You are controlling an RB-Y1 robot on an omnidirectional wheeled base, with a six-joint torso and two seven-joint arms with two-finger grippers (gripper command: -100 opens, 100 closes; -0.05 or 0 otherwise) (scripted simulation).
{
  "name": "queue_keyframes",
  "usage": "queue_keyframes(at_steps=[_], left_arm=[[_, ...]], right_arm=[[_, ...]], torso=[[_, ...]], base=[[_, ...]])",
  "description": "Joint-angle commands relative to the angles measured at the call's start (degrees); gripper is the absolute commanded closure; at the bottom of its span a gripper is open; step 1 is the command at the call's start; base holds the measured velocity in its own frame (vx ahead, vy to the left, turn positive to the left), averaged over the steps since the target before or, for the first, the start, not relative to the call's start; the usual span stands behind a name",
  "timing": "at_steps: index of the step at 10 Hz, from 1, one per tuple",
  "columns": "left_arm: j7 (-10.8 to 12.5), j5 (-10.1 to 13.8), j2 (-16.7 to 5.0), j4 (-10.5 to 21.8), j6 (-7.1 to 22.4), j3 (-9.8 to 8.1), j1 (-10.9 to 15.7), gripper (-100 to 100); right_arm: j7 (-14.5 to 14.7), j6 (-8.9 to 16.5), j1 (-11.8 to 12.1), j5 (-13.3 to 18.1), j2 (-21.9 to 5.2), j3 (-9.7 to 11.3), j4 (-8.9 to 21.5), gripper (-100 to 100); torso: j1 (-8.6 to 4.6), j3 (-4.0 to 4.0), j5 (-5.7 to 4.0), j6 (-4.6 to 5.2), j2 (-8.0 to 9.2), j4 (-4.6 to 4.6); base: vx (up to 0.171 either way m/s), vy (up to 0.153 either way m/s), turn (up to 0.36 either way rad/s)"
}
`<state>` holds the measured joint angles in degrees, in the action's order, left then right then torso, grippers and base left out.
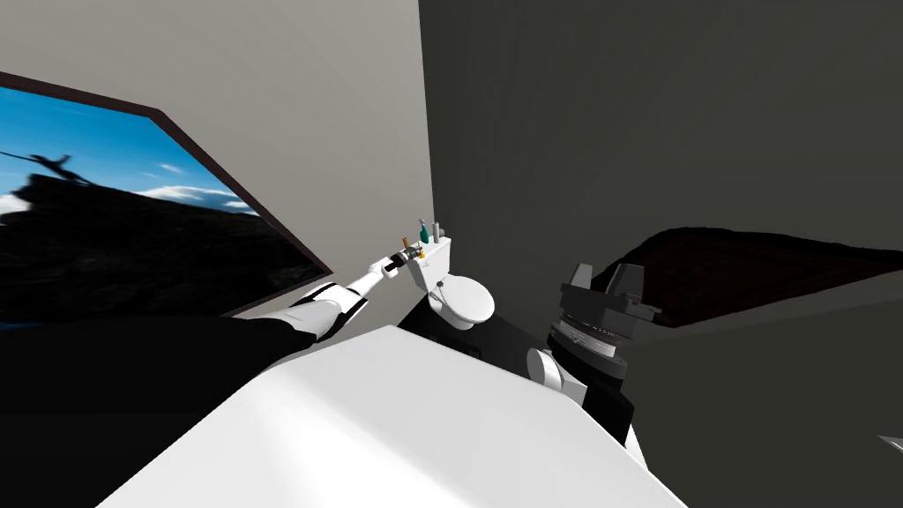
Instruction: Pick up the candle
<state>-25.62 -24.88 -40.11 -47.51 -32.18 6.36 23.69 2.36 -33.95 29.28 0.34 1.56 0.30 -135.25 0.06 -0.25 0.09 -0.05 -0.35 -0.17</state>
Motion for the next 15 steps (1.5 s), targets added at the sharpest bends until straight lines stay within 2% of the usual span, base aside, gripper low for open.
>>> queue_keyframes(at_steps=[1,3,4,5,7,8,9,11,12,13,15], left_arm=[[-0.5,-0.5,1.0,-2.9,2.0,-1.46,-2.9,100],[-0.5,-0.5,1.0,-7.0,2.0,-1.46,-6.4,100],[-0.5,-0.5,1.0,-7.8,2.0,-1.46,-6.9,100],[-0.5,-1.0,1.6,-10.6,4.2,-2.69,-9.1,100],[-0.5,-1.0,1.6,-13.9,4.2,-2.69,-12.1,100],[-0.5,-1.0,1.6,-14.7,4.2,-2.69,-12.4,100],[-0.4,-1.4,2.1,-17.1,6.4,-3.92,-14.6,100],[-0.4,-1.4,2.1,-20.5,6.4,-3.92,-17.8,100],[-0.4,-1.4,2.1,-21.6,6.4,-3.92,-17.9,100],[-0.4,-1.8,2.7,-24.4,8.6,-5.14,-20.6,100],[-0.4,-1.8,2.7,-28.5,8.6,-5.14,-23.4,100]], right_arm=[[0.0,0.0,0.0,0.0,0.0,0.0,0.0,0],[0.0,0.0,0.0,0.0,0.0,0.0,0.0,0],[0.0,0.0,0.0,0.0,0.0,0.0,0.0,0],[0.0,0.0,0.0,0.0,0.0,0.0,0.0,0],[0.0,0.0,0.0,0.0,0.0,0.0,0.0,0],[0.0,0.0,0.0,0.0,0.0,0.0,0.0,0],[0.0,0.0,0.0,0.0,0.0,0.0,0.0,0],[0.0,0.0,0.0,0.0,0.0,0.0,0.0,0],[0.0,0.0,0.0,0.0,0.0,0.0,0.0,0],[0.0,0.0,0.0,0.0,0.0,0.0,0.0,0],[0.0,0.0,0.0,0.0,0.0,0.0,0.0,0]], torso=[[0.00,0.00,0.00,0.00,0.00,0.00],[0.15,-0.27,0.11,0.04,-0.34,-0.20],[0.16,-0.31,0.18,-0.03,-0.29,-0.32],[0.12,-0.31,0.24,-0.03,-0.19,-0.41],[0.32,-0.50,0.41,-0.08,-0.38,-0.62],[0.34,-0.56,0.52,-0.13,-0.34,-0.77],[0.31,-0.56,0.59,-0.12,-0.25,-0.85],[0.51,-0.74,0.72,-0.21,-0.45,-1.03],[0.53,-0.78,0.84,-0.25,-0.38,-1.17],[0.51,-0.75,0.87,-0.24,-0.29,-1.19],[0.68,-0.88,0.97,-0.29,-0.44,-1.32]], base=[[0.097,0.056,-0.046],[0.061,0.034,-0.023],[0.004,0.008,0.010],[0.043,0.029,-0.051],[0.049,0.034,-0.022],[0.010,0.006,0.013],[0.046,0.029,-0.059],[0.051,0.026,-0.016],[0.006,0.007,0.016],[0.045,0.024,-0.060],[0.043,0.033,-0.017]])
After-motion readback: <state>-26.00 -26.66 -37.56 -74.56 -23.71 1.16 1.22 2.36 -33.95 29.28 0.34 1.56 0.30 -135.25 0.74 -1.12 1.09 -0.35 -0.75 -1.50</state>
